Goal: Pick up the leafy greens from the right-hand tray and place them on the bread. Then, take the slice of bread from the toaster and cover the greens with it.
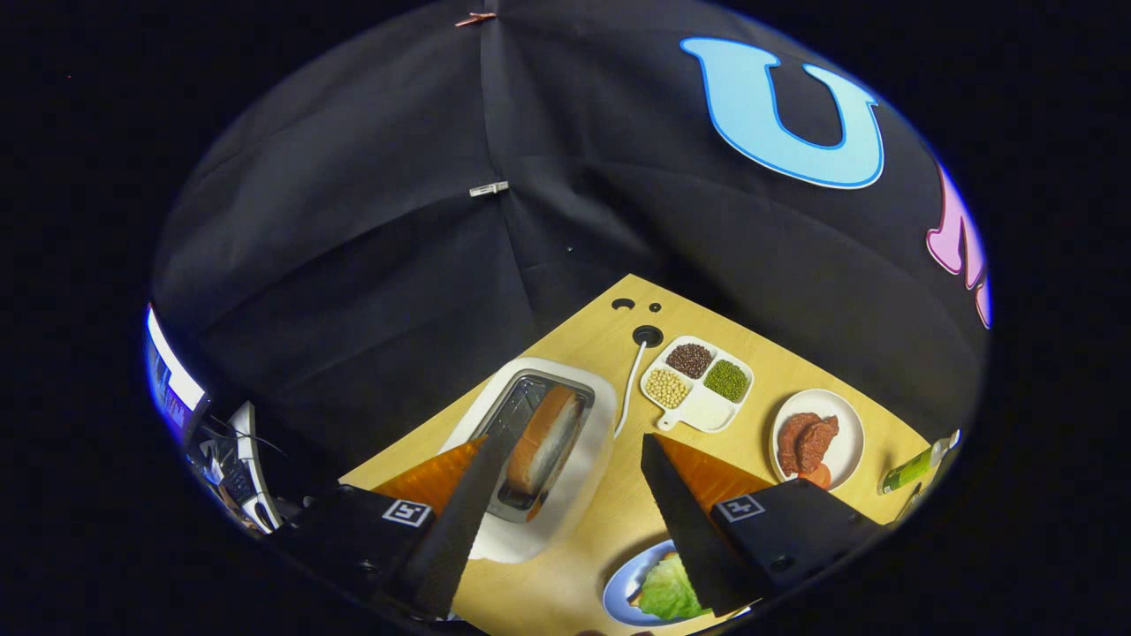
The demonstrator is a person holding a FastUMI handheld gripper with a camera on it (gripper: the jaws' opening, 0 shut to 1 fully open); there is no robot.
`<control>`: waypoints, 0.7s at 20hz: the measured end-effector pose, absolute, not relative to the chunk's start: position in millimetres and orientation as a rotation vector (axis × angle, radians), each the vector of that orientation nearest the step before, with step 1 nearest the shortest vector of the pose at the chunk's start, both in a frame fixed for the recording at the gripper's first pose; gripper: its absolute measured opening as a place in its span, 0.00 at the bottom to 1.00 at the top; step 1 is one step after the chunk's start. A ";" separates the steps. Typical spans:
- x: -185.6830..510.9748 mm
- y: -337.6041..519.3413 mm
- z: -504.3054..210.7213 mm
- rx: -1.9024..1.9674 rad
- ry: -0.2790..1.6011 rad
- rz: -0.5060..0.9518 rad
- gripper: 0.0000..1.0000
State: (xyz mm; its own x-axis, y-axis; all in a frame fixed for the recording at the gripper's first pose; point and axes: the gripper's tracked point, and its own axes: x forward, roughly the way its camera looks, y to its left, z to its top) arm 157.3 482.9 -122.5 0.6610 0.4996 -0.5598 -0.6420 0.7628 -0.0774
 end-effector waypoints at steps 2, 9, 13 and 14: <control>163.8 490.8 -131.6 -0.291 0.553 0.637 1.00; 179.5 506.6 -150.3 -0.344 0.554 0.586 0.99; 179.9 515.6 -160.0 -0.364 0.563 0.581 0.74; 181.3 516.0 -161.6 -0.372 0.561 0.571 0.69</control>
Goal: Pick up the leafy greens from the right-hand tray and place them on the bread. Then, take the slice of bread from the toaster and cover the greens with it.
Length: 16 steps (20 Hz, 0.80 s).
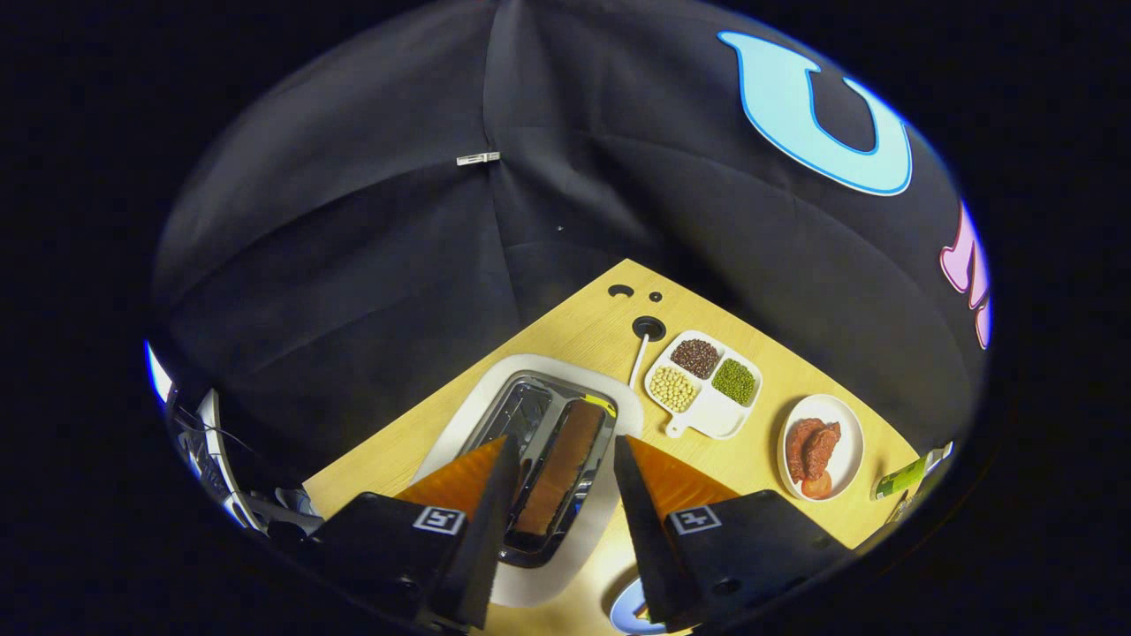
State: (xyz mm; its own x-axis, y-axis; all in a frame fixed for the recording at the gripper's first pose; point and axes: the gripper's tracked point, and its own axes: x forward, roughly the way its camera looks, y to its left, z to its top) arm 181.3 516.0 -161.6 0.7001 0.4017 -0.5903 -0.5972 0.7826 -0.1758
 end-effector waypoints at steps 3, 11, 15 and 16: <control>180.5 514.5 -170.8 -0.397 0.582 0.541 0.45; 166.1 517.5 -166.7 -0.327 0.617 0.508 0.14; 159.5 511.3 -128.9 -0.271 0.553 0.525 0.11; 156.5 508.0 -116.5 -0.257 0.536 0.528 0.11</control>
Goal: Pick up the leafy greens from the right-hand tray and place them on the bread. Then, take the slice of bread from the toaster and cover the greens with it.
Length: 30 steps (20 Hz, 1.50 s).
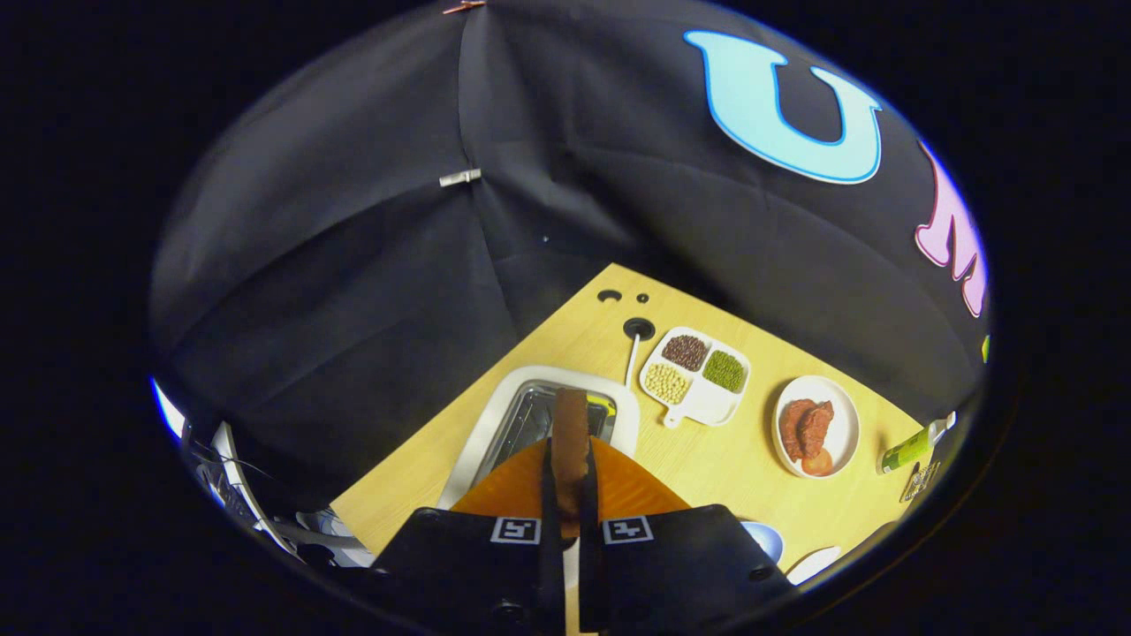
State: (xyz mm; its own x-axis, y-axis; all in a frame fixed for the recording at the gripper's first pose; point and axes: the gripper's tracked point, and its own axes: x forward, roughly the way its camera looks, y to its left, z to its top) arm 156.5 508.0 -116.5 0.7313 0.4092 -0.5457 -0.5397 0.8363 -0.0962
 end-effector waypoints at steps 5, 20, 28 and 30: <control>148.4 473.0 -67.0 -0.204 0.469 0.522 0.11; 126.4 317.6 -182.3 -0.027 0.680 0.438 0.11; 131.6 284.6 -229.4 0.075 0.756 0.435 0.11; 133.5 279.0 -237.5 0.093 0.776 0.432 0.11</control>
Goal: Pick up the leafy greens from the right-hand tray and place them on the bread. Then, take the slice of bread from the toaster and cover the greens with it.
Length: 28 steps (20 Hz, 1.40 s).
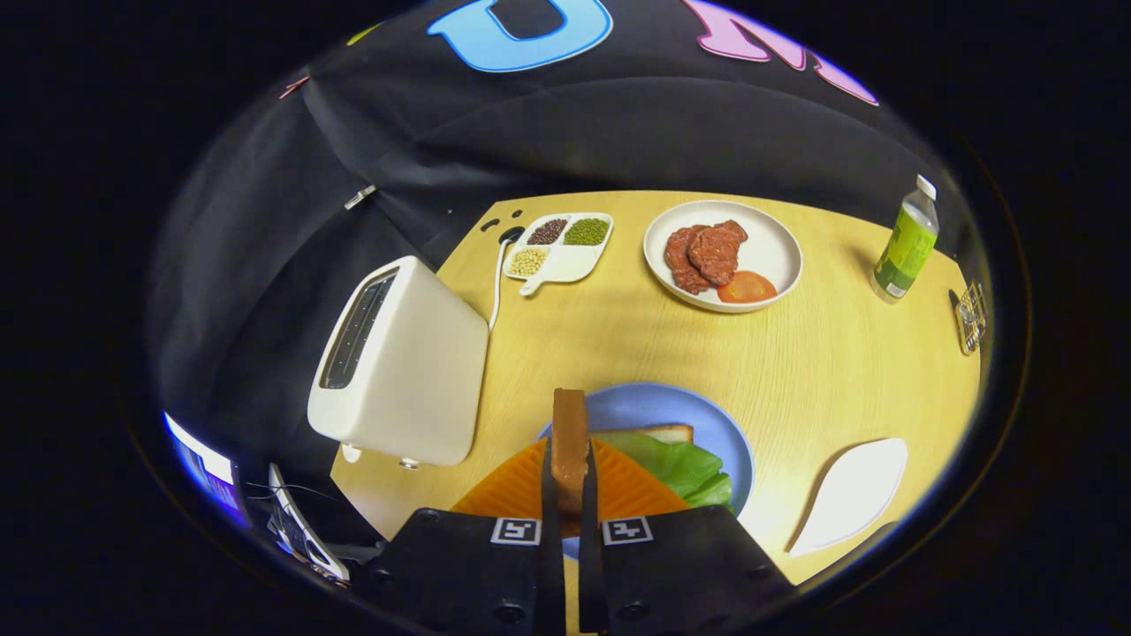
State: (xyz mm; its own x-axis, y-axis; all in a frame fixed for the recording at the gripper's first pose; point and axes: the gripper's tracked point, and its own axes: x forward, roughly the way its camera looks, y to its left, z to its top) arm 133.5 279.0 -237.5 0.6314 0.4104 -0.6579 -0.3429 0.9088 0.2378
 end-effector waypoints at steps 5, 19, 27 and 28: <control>134.3 262.5 -256.1 0.118 0.802 0.417 0.12; 142.8 175.6 -264.6 0.094 0.736 0.269 0.70; 118.2 105.5 -170.3 0.035 0.517 0.207 1.00; 111.2 96.4 -149.2 0.034 0.477 0.203 1.00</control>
